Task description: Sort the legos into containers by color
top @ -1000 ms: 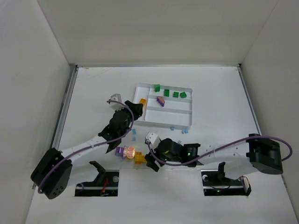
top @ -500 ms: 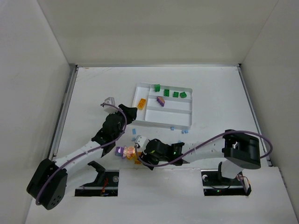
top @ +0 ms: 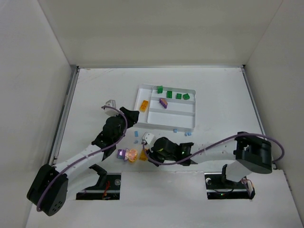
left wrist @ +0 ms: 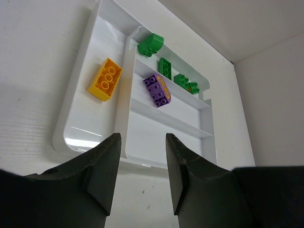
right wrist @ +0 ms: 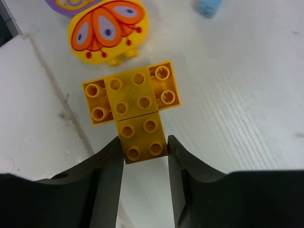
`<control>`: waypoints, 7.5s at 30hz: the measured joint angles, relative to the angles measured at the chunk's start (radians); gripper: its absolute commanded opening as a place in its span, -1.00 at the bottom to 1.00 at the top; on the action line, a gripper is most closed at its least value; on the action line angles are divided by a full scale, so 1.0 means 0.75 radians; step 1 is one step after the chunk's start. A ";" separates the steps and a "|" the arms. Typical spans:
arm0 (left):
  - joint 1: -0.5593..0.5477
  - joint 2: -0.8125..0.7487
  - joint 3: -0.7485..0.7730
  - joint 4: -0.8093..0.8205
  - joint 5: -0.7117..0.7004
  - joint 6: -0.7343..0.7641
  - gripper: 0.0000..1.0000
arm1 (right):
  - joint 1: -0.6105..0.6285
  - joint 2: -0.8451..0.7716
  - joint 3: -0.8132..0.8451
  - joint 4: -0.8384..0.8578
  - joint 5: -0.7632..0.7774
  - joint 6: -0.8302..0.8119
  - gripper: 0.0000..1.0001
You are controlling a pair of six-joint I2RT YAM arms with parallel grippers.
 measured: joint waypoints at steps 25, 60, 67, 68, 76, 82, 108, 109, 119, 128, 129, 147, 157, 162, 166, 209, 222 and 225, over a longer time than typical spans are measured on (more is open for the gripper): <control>-0.290 0.180 0.184 0.004 0.094 0.005 0.20 | -0.760 -0.481 -0.268 0.319 -0.450 0.716 -0.66; -0.382 0.331 0.248 0.019 0.067 -0.044 -0.34 | -0.614 -0.422 -0.204 0.235 -0.056 0.545 -0.65; -0.399 0.331 0.257 0.019 0.068 -0.045 -0.27 | -0.584 -0.422 -0.204 0.234 0.013 0.517 -0.65; -0.401 0.331 0.258 0.018 0.068 -0.045 -0.29 | -0.581 -0.422 -0.204 0.234 0.022 0.512 -0.65; -0.404 0.370 0.278 0.010 0.061 -0.053 -0.68 | -0.567 -0.422 -0.202 0.217 0.071 0.494 -0.66; -0.412 0.373 0.287 0.009 0.057 -0.051 -0.77 | -0.556 -0.422 -0.202 0.209 0.090 0.490 -0.67; -0.358 0.323 0.269 0.202 0.169 -0.358 -0.77 | -0.546 -0.372 -0.187 0.205 0.166 0.476 -0.68; -0.359 0.310 0.269 0.208 0.172 -0.363 -0.77 | -0.546 -0.368 -0.187 0.199 0.170 0.475 -0.68; -0.220 0.299 0.262 0.222 0.150 -0.353 -0.77 | -0.546 -0.374 -0.187 0.186 0.181 0.475 -0.68; 0.047 0.652 0.317 0.279 0.062 -0.269 -0.75 | -0.546 -0.396 -0.190 0.189 0.181 0.475 -0.68; 0.065 0.707 0.343 0.290 0.054 -0.264 -0.75 | -0.546 -0.396 -0.190 0.189 0.180 0.475 -0.68; 0.134 1.221 0.718 0.408 -0.056 -0.158 -0.07 | -0.555 -0.396 -0.233 0.234 0.120 0.476 -0.68; -0.087 0.758 0.494 0.335 -0.045 -0.059 -0.16 | -0.595 -0.396 -0.262 0.281 0.053 0.490 -0.67; -0.287 0.523 0.404 0.288 -0.021 -0.013 -0.19 | -0.609 -0.396 -0.271 0.287 0.036 0.501 -0.67; -0.362 0.472 0.391 0.210 -0.020 0.036 -0.22 | -0.609 -0.396 -0.275 0.288 0.029 0.502 -0.67; -0.386 0.710 0.437 0.059 0.016 0.063 -0.81 | -0.645 -0.508 -0.332 0.296 0.028 0.516 -0.67; -0.173 0.807 0.566 0.078 0.023 -0.013 -0.79 | -0.724 -0.606 -0.403 0.336 0.065 0.551 -0.67; -0.166 0.932 0.718 0.144 0.019 -0.042 -0.78 | -0.746 -0.638 -0.424 0.338 0.076 0.566 -0.67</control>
